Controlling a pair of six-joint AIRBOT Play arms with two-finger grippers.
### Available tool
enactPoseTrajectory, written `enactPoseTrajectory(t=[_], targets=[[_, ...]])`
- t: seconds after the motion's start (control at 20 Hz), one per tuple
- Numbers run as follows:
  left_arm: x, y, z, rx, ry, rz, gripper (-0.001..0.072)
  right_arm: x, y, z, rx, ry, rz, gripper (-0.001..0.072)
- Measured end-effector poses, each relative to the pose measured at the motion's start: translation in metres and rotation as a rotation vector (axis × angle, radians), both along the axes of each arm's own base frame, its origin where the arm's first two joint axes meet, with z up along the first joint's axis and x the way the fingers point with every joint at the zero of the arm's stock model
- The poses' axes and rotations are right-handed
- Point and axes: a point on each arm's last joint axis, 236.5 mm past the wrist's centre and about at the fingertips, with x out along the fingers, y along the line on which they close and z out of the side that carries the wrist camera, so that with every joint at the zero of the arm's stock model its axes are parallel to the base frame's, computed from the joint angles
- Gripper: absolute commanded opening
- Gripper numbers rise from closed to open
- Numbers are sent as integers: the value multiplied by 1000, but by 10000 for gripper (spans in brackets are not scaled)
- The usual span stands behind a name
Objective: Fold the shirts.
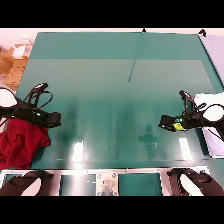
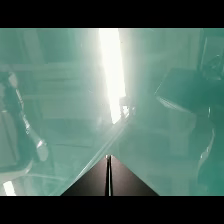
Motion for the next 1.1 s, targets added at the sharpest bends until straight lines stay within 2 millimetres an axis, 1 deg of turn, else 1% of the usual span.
enactPoseTrajectory(t=[0.1, 0.15, 0.2, 0.25, 0.3, 0.35, 0.45, 0.55, 0.65, 0.7, 0.75, 0.8, 0.9, 0.95, 1.05, 1.1], targets=[[-1, 8, -3, 34, 6, 7, 25, 0, 0, 0, 0, 0, 0, 14], [-2, 18, -6, 78, 15, 15, 26, 0, 0, 0, 0, 0, 0, 14], [-6, 32, -10, 140, 32, 22, 67, 0, 0, 0, 0, 0, 0, 14], [-11, 53, -14, 230, 56, 36, 468, 0, 0, 0, 0, 0, 0, 14], [-15, 76, -17, 325, 76, 56, 696, 0, 0, 0, 0, 0, 0, 14], [-17, 100, -18, 428, 87, 87, 720, 0, 0, 0, 0, 0, 0, 14], [-23, 138, -22, 575, 102, 139, 719, 0, 0, 0, 0, 0, 0, 14], [-28, 161, -36, 644, 114, 180, 719, 0, 0, 0, 0, 0, 0, 14], [-39, 180, -59, 676, 136, 215, 705, 0, 0, 0, 0, 0, 0, 14], [-44, 188, -69, 684, 148, 231, 499, 0, 0, 0, 0, 0, 0, 14], [-49, 195, -79, 685, 157, 245, 73, 0, 0, 0, 0, 0, 0, 14], [-52, 200, -85, 685, 160, 258, 25, 0, 0, 0, 0, 0, 0, 14], [-53, 209, -88, 694, 156, 273, 24, 0, 0, 0, 0, 0, 0, 14], [-49, 209, -86, 684, 143, 282, 23, 0, 0, 0, 0, 0, 0, 14], [-29, 205, -73, 635, 90, 300, 23, 0, 0, 0, 0, -1, 0, 14], [-15, 197, -63, 587, 58, 307, 23, 0, 0, 0, 0, -1, 0, 14]])
